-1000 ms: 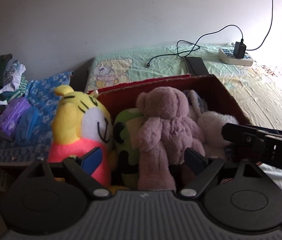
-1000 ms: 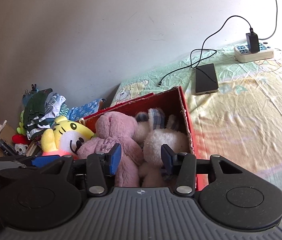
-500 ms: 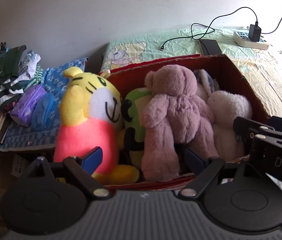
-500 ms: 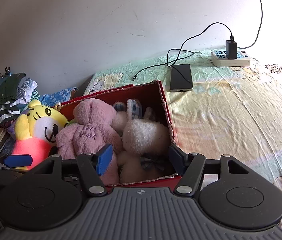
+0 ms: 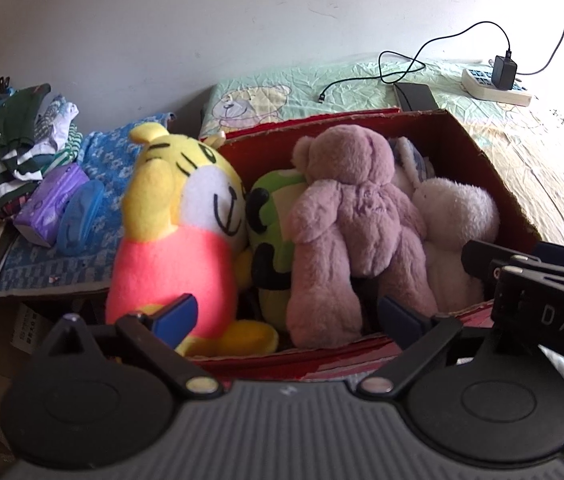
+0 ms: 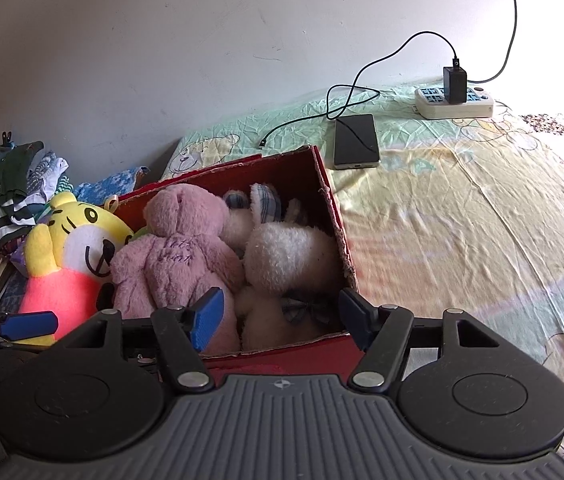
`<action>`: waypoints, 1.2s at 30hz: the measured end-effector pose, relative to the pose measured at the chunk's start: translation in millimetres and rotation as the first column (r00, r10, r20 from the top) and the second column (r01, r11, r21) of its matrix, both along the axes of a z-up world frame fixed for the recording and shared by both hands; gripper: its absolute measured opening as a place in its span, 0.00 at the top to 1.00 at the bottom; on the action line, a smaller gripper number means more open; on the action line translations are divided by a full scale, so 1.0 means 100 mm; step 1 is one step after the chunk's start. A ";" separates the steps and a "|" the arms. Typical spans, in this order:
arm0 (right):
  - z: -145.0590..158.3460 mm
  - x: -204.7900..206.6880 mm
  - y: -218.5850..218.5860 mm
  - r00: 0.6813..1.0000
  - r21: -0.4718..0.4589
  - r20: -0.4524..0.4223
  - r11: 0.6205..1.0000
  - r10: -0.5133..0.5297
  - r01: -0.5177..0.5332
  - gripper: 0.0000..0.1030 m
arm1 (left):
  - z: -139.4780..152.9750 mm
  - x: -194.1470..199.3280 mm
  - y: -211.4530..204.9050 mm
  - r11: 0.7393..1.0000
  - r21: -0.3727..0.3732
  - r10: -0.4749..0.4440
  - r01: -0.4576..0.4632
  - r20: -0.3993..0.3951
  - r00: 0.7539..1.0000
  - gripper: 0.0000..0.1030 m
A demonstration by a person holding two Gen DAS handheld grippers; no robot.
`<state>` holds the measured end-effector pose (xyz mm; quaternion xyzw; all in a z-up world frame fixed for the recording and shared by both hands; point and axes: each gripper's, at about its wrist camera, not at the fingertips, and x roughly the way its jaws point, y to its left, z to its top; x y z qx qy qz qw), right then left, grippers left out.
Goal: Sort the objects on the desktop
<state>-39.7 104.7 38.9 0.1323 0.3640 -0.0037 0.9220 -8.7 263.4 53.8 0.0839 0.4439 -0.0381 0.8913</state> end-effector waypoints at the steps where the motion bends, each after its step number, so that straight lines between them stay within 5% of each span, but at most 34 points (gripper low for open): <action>1: 0.00 -0.01 0.00 1.000 0.001 0.003 1.000 -0.003 0.003 0.36 | 0.00 -0.01 0.01 1.000 -0.005 -0.001 0.001 0.005 1.000 0.05; 15: 0.14 -0.05 -0.14 0.996 0.039 0.092 0.999 -0.012 0.009 0.33 | 0.17 -0.13 -0.03 0.999 -0.020 0.041 -0.040 0.079 0.996 0.03; 21: 0.13 -0.08 -0.49 0.992 0.004 0.069 0.995 -0.102 0.102 0.29 | 0.23 -0.14 -0.27 0.998 -0.036 0.058 -0.055 0.079 0.995 0.01; 25: 0.06 -0.14 -0.85 0.988 -0.010 0.016 0.988 -0.152 0.153 0.28 | 0.24 -0.13 -0.56 0.996 -0.074 0.045 -0.041 0.055 0.997 0.01; 31: -0.02 -0.30 -1.44 0.971 -0.052 -0.036 0.970 -0.238 0.236 0.22 | 0.26 -0.31 -1.31 0.999 -0.032 -0.040 0.043 0.084 0.996 0.01; 36: -0.16 -0.39 -1.85 0.957 -0.070 -0.123 0.964 -0.263 0.256 0.22 | 0.15 -0.36 -1.80 0.996 -0.029 -0.083 0.084 0.034 0.996 0.01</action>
